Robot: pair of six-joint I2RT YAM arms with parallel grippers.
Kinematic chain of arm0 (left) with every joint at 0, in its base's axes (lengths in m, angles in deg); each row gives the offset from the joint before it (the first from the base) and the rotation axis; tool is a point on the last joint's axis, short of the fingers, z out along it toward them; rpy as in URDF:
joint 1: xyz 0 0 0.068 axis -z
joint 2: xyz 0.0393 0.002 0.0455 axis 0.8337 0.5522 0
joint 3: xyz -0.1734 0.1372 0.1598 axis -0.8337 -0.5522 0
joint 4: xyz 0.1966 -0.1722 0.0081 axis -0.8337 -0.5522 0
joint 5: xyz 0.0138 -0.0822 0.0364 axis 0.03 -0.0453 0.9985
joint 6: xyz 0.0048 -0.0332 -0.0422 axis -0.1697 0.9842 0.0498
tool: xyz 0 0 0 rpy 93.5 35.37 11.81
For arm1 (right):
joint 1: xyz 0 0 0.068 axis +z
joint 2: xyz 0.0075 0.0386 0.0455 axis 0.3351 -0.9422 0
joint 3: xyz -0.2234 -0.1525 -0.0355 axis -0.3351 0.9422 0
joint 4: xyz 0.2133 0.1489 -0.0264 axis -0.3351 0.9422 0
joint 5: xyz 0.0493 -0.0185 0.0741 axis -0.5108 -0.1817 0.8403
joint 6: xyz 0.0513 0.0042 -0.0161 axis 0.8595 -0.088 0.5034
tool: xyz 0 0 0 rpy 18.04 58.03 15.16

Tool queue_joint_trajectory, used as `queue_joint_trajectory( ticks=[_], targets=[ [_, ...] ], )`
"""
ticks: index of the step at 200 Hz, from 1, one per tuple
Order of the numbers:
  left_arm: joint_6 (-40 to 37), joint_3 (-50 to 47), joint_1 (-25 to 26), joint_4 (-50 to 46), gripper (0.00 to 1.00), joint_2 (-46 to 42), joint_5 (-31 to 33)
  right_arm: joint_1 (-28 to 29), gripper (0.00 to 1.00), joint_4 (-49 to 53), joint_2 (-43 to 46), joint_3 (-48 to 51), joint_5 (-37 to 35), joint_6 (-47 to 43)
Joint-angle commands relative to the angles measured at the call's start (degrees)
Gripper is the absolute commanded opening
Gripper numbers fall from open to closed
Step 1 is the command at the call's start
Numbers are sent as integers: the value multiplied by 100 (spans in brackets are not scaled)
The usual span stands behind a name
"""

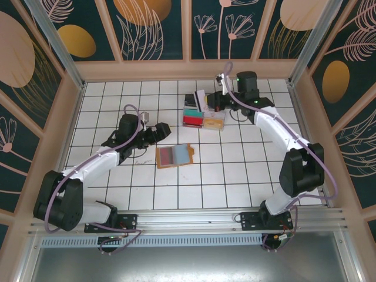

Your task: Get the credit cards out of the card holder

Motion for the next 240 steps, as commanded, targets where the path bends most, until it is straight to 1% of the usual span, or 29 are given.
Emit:
queue_joint_trajectory(
  ticks=[1, 16, 31, 50, 89, 137, 180, 214, 240],
  targets=[
    [-517, 36, -20, -857, 99, -147, 800, -137, 0, 980, -87, -337, -767, -1922],
    [-570, 50, -19, -993, 99, -177, 928, -191, 0, 1012, -191, -412, -936, -2527],
    [-580, 20, -22, -1000, 99, -247, 950, -255, 0, 1525, -506, -867, -1035, -3051],
    [-598, -28, -25, -982, 99, -329, 928, -263, 0, 2307, -956, -1453, -1188, -3960],
    [-617, -118, -24, -940, 99, -340, 792, -201, 0, 3061, -1385, -1819, -1647, -5282],
    [-522, -275, -20, -715, 99, -334, 581, -106, 0, 3408, -1862, -2195, -2186, -5532],
    [-518, -280, -19, -679, 99, -244, 467, 112, 0, 3497, -2152, -2368, -2243, -5818],
    [-497, -328, -27, -648, 99, -232, 405, 180, 0, 3501, -2476, -2695, -2478, -5901],
    [-462, -424, -19, -606, 99, -293, 388, 228, 0, 3502, -2522, -2761, -2662, -5958]
  ],
)
